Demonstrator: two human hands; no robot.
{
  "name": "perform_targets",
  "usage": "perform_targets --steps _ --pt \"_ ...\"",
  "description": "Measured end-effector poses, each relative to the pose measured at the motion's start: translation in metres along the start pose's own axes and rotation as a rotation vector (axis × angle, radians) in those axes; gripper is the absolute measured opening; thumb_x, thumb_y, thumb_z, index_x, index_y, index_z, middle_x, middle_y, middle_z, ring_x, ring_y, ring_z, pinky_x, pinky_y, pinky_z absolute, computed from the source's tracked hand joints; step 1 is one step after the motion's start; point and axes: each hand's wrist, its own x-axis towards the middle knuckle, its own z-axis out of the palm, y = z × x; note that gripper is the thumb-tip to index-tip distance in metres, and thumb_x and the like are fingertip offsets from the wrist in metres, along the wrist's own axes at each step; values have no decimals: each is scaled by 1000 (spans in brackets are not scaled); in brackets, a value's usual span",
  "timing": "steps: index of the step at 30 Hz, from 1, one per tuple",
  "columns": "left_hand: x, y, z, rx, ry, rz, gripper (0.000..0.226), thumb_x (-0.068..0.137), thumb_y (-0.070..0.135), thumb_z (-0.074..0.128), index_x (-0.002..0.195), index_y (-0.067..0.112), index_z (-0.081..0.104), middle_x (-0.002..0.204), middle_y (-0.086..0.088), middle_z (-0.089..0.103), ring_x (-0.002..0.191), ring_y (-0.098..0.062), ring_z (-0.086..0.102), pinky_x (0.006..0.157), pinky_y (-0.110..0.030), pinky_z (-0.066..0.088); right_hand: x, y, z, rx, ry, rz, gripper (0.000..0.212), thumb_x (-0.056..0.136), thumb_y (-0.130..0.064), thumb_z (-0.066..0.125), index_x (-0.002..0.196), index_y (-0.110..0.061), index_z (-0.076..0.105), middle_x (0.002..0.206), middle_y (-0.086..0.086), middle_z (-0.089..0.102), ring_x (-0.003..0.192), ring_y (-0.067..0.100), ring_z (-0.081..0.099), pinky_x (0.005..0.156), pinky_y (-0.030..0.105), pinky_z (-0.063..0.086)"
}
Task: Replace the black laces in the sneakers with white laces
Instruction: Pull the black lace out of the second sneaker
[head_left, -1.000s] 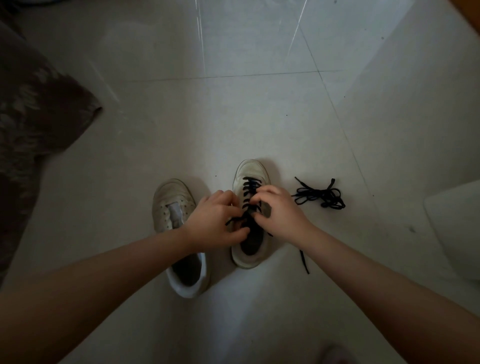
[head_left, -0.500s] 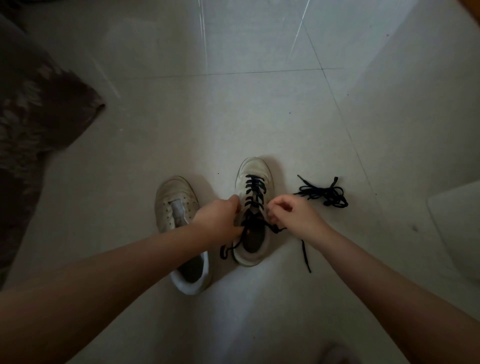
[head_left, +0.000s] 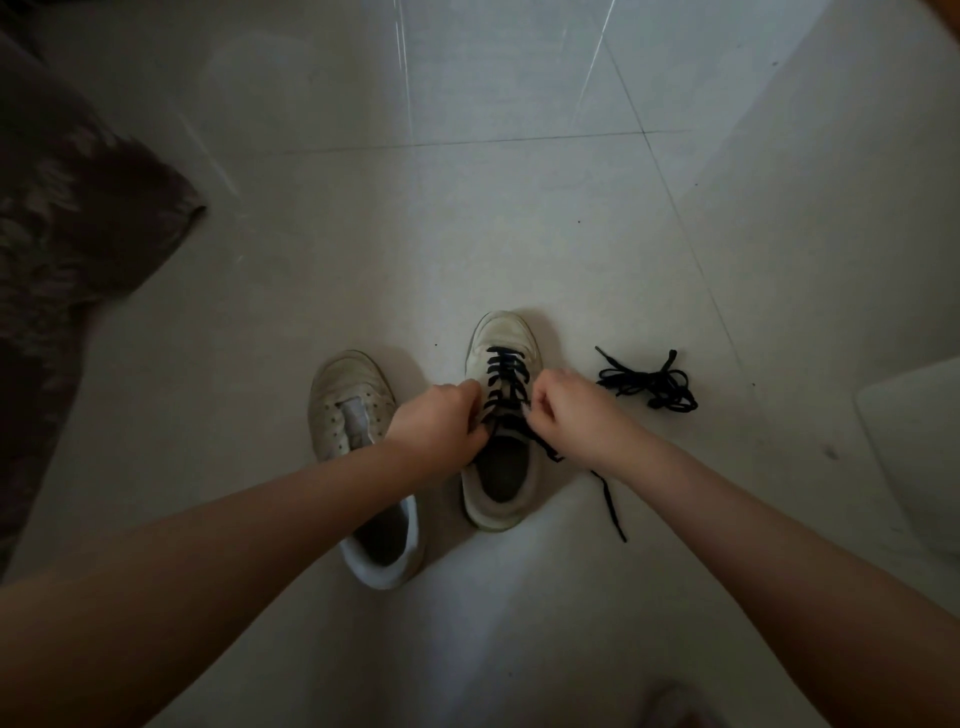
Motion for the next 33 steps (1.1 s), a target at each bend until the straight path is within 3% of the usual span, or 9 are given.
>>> perform_targets --steps 4,9,11,17,21,23,26,29,33 --pt "-1 2 1 -28 3 4 22 90 30 53 96 9 50 89 -9 58 81 -28 57 64 -32 44 2 3 -5 -222 134 -159 16 91 -17 48 98 -5 55 99 12 57 90 32 56 71 39 41" --pt "-1 -2 3 -67 17 -19 20 88 31 56 86 16 44 84 -3 54 79 -26 56 61 -29 40 -1 14 5 302 20 145 10 88 -27 60 84 -18 63 73 -8 60 69 11 55 62 22 38" --pt "1 -2 3 -71 10 -27 21 87 33 58 87 17 45 85 -2 55 78 -22 54 62 -29 40 -3 15 10 365 0 171 12 86 -27 63 80 -18 63 66 -10 58 64 8 55 60 21 38" --pt "5 -2 3 -60 -23 -42 24 80 30 64 94 14 51 93 -5 61 84 -24 57 63 -28 40 2 5 8 260 -12 127 8 82 -22 60 79 -18 54 69 -6 54 70 17 53 66 29 42" --pt "4 -5 5 -75 -31 -49 21 76 20 64 90 12 51 94 -10 58 87 -28 55 66 -31 44 8 12 -9 -137 193 -111 5 82 -13 56 81 -8 55 84 9 56 79 27 54 66 37 42" --pt "5 -8 6 -96 -18 -55 21 75 20 65 86 13 48 92 -11 57 86 -28 54 68 -34 47 11 15 -9 -157 221 -163 4 81 -11 57 81 -7 56 81 9 57 75 28 56 64 37 43" --pt "5 -9 7 -116 -7 -56 23 76 22 64 83 14 44 87 -8 55 81 -27 54 65 -34 46 11 13 -5 179 84 58 8 87 -24 59 85 -17 56 79 -5 56 72 13 53 67 26 40" --pt "5 -8 8 -118 -14 -49 24 77 24 65 83 16 43 87 -6 55 80 -24 54 63 -32 44 7 13 -6 379 -61 227 25 88 -40 62 82 -15 60 71 -9 59 65 2 54 59 20 41" --pt "7 -8 5 -75 -15 -48 25 79 28 65 84 16 44 86 -5 57 80 -24 55 63 -32 43 2 8 2 448 -162 257 20 92 -27 59 77 -15 56 65 -7 58 59 5 55 48 12 37"
